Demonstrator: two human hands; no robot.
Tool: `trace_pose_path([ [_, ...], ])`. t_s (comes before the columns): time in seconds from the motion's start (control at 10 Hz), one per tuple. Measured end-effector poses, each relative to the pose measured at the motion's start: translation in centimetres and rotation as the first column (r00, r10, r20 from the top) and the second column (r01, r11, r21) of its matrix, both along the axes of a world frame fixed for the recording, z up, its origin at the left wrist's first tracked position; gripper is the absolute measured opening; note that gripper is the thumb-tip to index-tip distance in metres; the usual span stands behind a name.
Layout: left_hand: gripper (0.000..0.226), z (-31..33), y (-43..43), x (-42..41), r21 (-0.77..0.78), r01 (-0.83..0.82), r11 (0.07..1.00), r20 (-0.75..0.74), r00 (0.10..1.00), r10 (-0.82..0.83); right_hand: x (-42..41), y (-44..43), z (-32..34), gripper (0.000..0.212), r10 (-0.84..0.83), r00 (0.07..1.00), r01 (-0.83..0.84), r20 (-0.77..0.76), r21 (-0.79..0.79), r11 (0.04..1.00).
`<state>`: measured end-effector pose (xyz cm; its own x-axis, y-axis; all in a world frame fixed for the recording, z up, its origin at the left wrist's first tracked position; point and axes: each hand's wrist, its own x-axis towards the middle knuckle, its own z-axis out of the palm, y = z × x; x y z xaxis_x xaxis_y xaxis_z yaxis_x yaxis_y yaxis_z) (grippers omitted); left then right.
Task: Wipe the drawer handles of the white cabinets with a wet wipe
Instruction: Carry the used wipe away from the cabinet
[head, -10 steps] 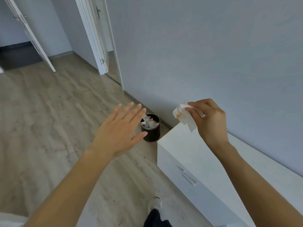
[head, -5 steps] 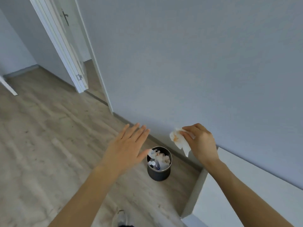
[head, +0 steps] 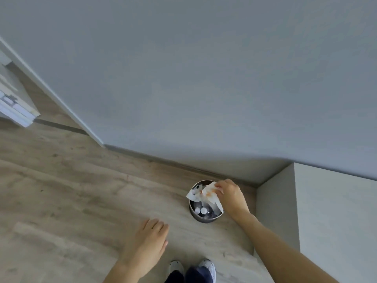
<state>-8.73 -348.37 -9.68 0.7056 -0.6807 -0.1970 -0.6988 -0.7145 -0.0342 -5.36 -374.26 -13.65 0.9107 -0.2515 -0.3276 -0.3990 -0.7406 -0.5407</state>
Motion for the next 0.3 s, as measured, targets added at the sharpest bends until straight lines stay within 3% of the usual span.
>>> trace_pose_path([
  [0.2,0.059,-5.2,2.4,-0.7,-0.026,-0.042,0.999,-0.208,0.977,0.036,3.6,0.5,-4.7,0.035,-0.075,0.994,0.08,-0.074,0.061,0.995],
  [0.3,0.045,-5.5,2.6,-0.4,-0.057,-0.024,0.998,-0.259,0.966,0.008,3.5,-0.1,-5.1,0.037,-0.091,0.989,0.098,-0.115,0.058,0.993],
])
